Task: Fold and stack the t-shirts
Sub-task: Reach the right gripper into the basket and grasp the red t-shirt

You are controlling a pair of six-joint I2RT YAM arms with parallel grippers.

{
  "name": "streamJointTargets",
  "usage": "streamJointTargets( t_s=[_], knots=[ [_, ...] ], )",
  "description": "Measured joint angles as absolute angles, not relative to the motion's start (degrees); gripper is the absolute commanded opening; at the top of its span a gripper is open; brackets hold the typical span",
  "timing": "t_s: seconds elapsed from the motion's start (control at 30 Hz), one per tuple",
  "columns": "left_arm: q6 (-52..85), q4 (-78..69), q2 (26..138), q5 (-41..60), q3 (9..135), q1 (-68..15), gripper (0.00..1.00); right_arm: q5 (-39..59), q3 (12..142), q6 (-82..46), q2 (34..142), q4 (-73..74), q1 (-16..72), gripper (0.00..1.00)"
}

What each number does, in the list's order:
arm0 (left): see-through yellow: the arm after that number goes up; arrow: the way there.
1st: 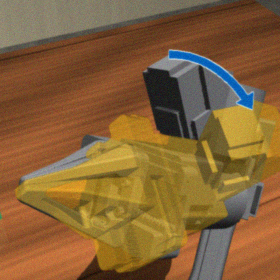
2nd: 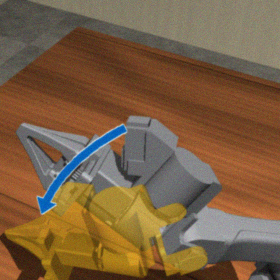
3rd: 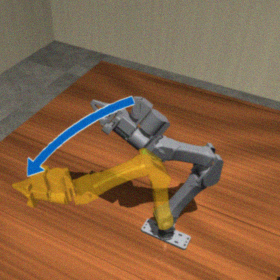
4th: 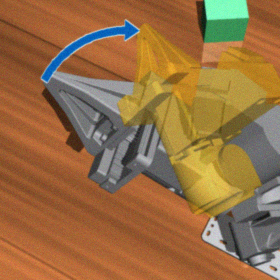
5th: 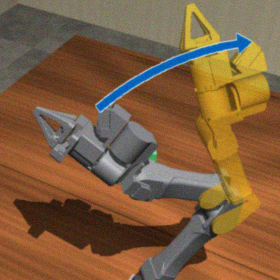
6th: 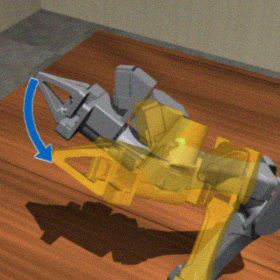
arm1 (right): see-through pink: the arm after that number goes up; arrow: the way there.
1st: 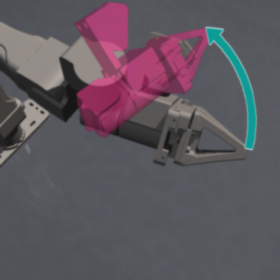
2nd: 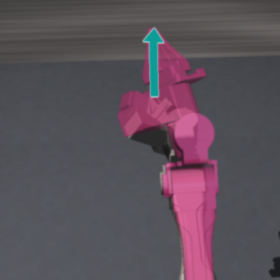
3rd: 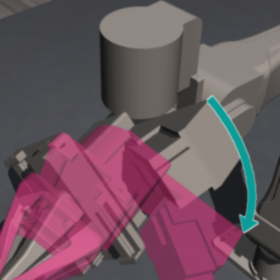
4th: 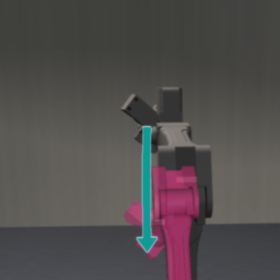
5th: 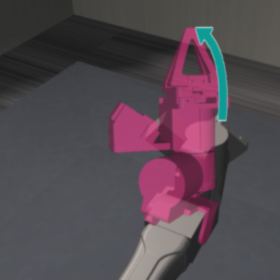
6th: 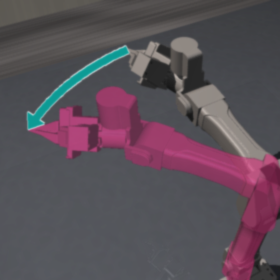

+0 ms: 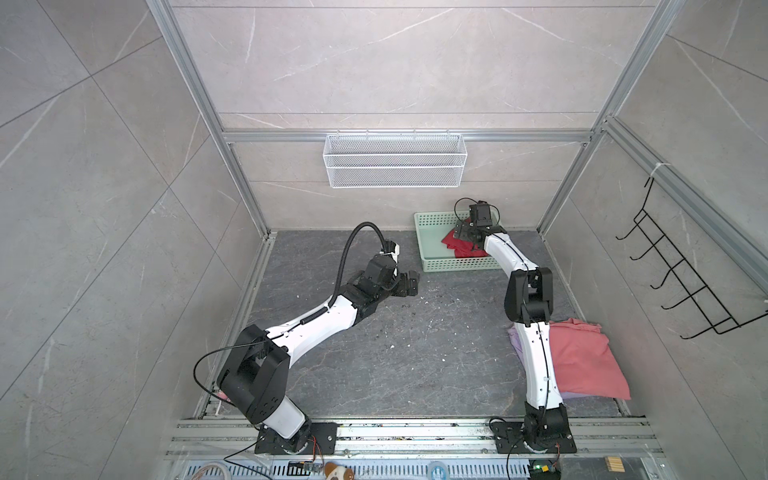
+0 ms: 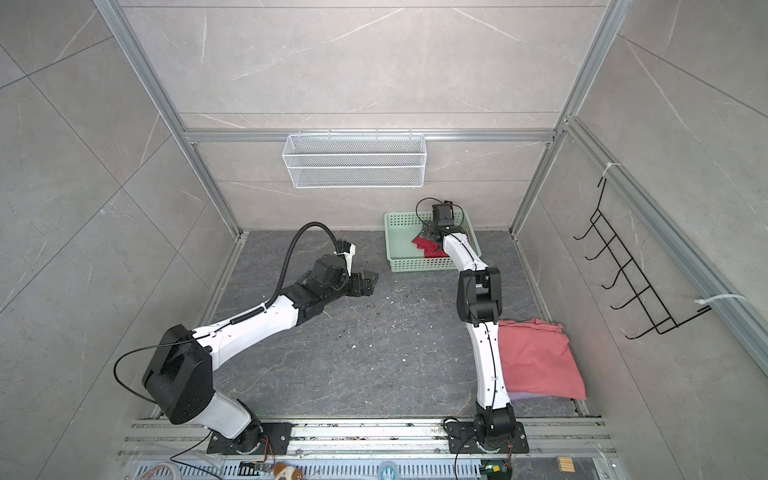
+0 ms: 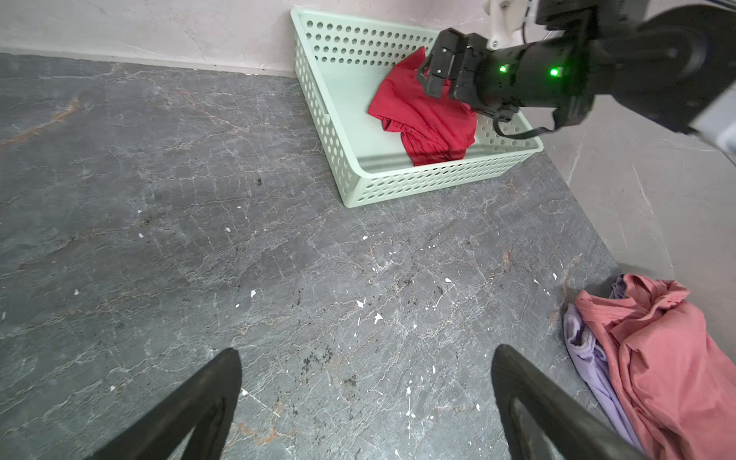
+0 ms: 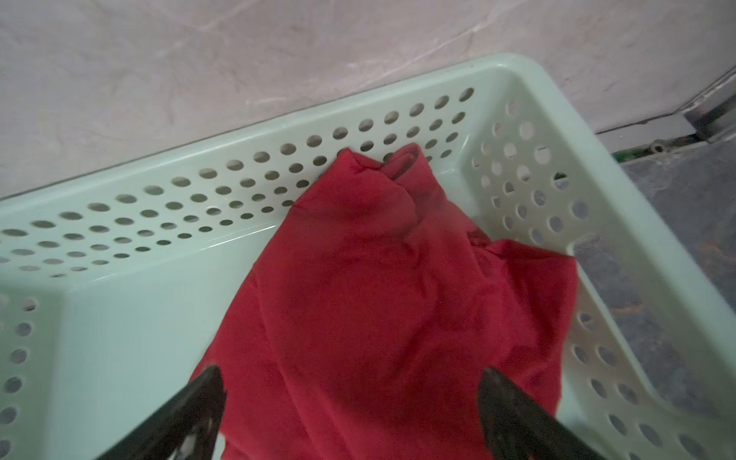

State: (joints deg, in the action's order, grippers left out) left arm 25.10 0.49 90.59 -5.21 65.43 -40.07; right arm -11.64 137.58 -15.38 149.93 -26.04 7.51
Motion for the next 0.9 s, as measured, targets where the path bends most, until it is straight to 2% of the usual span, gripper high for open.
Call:
streamJointTargets(
  t_s=[0.17,0.27,0.33,0.47,0.5,0.73,0.9],
  knots=[
    [25.12,0.97,92.01,-4.34,66.76,-40.07,1.00,-9.56,148.73,-15.53,157.12,-34.83,7.53,0.91],
    [25.21,1.34,92.07,-4.34,66.85,-40.07,1.00,-9.54,151.15,-16.38,158.54,-38.00,7.53,0.76],
    [25.23,1.32,92.07,-4.36,66.85,-40.07,1.00,-9.26,151.55,-16.93,158.67,-39.53,7.46,0.55],
    [25.36,1.30,92.01,-4.38,66.83,-40.07,1.00,-8.99,151.89,-17.47,158.67,-41.67,7.42,0.07],
    [25.52,1.26,91.83,-4.38,66.74,-40.07,1.00,-8.93,151.96,-17.72,158.67,-41.87,7.42,0.00],
    [27.16,-0.21,86.96,-4.38,61.87,-40.10,1.00,-7.81,148.18,-18.33,155.26,-41.58,7.42,0.00],
    [28.27,-0.95,82.11,-4.36,58.06,-40.10,1.00,-5.34,142.26,-18.20,146.82,-39.62,7.42,0.00]
  ],
)
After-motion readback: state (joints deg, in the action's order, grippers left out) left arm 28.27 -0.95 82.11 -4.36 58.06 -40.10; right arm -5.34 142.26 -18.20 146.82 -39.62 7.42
